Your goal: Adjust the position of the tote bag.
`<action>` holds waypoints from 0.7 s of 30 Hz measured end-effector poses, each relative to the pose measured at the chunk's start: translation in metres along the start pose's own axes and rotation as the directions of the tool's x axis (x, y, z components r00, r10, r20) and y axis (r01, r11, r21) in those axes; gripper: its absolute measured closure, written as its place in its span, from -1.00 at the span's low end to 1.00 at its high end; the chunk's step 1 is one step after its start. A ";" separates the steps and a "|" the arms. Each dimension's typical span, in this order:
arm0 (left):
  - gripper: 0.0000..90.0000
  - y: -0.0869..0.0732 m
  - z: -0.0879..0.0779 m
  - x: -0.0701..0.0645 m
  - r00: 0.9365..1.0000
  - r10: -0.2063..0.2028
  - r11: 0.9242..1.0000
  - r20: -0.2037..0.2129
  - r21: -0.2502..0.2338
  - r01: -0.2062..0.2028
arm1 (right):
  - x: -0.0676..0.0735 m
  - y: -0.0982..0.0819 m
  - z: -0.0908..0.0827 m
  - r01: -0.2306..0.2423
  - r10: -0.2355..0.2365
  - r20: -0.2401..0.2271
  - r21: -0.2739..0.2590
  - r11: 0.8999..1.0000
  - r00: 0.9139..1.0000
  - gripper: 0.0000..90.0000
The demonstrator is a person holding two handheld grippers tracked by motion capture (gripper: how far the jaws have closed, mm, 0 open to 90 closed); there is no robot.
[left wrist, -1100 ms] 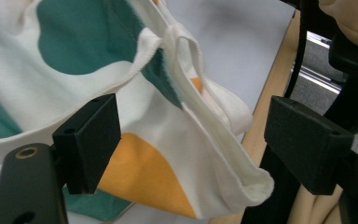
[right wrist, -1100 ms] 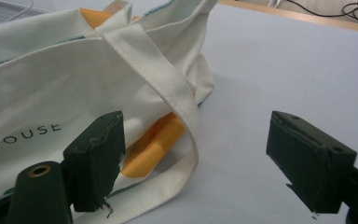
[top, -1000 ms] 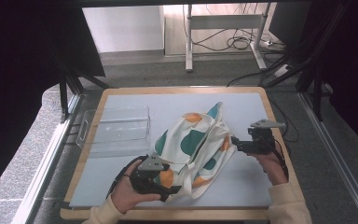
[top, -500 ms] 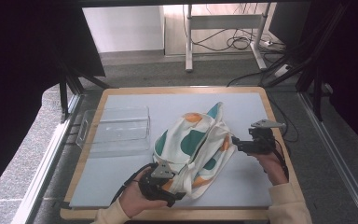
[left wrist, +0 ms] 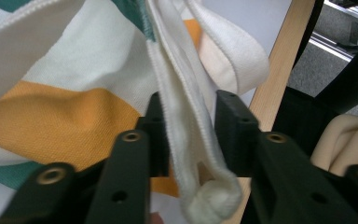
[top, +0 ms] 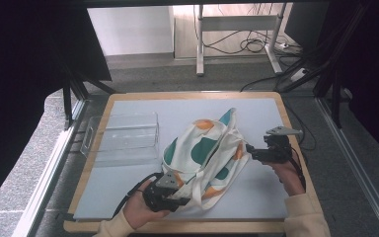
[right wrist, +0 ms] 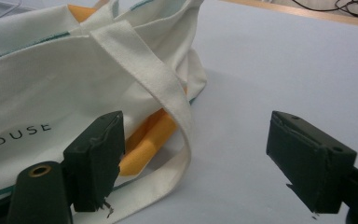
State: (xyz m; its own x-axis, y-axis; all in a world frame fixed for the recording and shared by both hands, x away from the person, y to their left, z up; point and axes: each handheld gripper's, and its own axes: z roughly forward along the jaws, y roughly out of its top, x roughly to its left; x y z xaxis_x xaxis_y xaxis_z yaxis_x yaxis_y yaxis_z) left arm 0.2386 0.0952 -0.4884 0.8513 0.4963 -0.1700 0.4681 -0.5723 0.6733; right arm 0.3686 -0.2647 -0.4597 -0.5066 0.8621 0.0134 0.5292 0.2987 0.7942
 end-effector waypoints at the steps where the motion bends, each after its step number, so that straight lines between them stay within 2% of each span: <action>1: 0.65 0.000 -0.001 0.001 1.000 -0.007 1.000 0.000 0.002 0.007 | 0.000 0.000 0.000 0.000 0.000 0.007 0.002 1.000 1.000 -0.57; 4: 0.75 -0.001 -0.002 0.004 1.000 -0.021 1.000 -0.004 -0.008 0.021 | 0.000 0.000 0.001 0.004 -0.004 0.020 0.007 1.000 1.000 -0.56; 6: 0.78 -0.001 -0.002 0.006 0.999 -0.032 0.999 -0.004 -0.013 0.032 | -0.001 0.001 0.001 -0.003 0.003 0.010 -0.002 1.000 1.000 -0.55; 11: 0.80 -0.002 -0.002 0.005 0.999 -0.031 0.999 -0.008 -0.018 0.031 | 0.001 0.002 -0.002 -0.007 0.007 0.004 -0.017 1.000 1.000 -0.52; 15: 0.80 -0.002 -0.002 0.004 0.999 -0.032 0.999 -0.008 -0.018 0.032 | -0.001 0.005 -0.004 -0.020 0.019 -0.019 -0.029 0.999 1.000 -0.49; 17: 0.80 -0.002 -0.002 0.004 0.999 -0.034 0.999 -0.009 -0.019 0.034 | -0.001 0.011 -0.006 -0.037 0.034 -0.052 -0.043 0.998 0.998 -0.48; 21: 0.80 -0.002 -0.002 0.004 0.999 -0.030 0.999 -0.011 -0.020 0.030 | 0.002 0.019 -0.007 -0.028 0.025 -0.055 -0.050 0.998 0.998 -0.48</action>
State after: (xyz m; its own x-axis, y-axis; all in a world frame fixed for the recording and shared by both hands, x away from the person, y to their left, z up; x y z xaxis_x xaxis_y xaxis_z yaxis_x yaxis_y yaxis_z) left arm 0.2409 0.0999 -0.4892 0.8341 0.5207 -0.1822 0.4885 -0.5438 0.6824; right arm 0.3730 -0.2606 -0.4404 -0.5297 0.8456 0.0665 0.5084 0.2538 0.8229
